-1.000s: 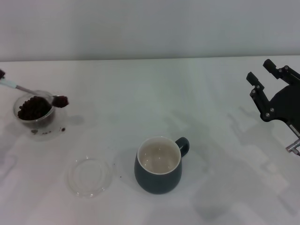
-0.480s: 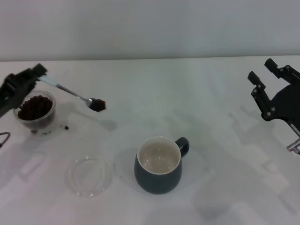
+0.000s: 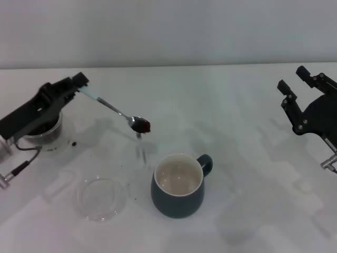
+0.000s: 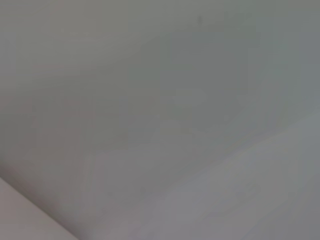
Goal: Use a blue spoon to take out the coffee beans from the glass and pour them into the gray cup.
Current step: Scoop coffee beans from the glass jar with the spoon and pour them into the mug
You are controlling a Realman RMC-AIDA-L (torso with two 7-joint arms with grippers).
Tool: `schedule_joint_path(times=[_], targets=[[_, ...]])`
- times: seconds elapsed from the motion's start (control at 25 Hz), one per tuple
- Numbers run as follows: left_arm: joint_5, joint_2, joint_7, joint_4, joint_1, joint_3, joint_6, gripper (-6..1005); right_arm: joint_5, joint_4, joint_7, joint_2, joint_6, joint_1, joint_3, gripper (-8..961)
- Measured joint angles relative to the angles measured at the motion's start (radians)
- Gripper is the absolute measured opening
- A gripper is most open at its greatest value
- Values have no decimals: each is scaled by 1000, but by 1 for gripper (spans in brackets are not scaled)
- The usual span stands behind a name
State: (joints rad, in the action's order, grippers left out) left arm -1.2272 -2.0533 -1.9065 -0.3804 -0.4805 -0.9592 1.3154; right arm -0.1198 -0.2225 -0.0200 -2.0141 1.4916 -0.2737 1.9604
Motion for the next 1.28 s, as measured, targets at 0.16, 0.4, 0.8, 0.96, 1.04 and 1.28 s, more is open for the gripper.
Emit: schedule_joint_path(times=[0.16,0.4,0.8,0.96,1.04,1.28], targets=[[0,-7,0,0,-4,-34,2,124,0,1,0,0,-1,0,0,429],[0,-14,10,-1,-13,-79,8,125,0,7,0,0,-3,1,0,429],[-8,-16,116,-13,-24,-161,11,124,2,11,0,0,-3,4,0,430],[-27,-16,196,-14,-43,-182,12,124,3,14,0,0,-3,6,0,431],[-30,-16,237,-14,-55,-203,13,124,3,14,0,1,-4,6,0,431],[-45,-16,344,-14,-94,-219,12,124,5,16,0,1,-11,6,-2,432]])
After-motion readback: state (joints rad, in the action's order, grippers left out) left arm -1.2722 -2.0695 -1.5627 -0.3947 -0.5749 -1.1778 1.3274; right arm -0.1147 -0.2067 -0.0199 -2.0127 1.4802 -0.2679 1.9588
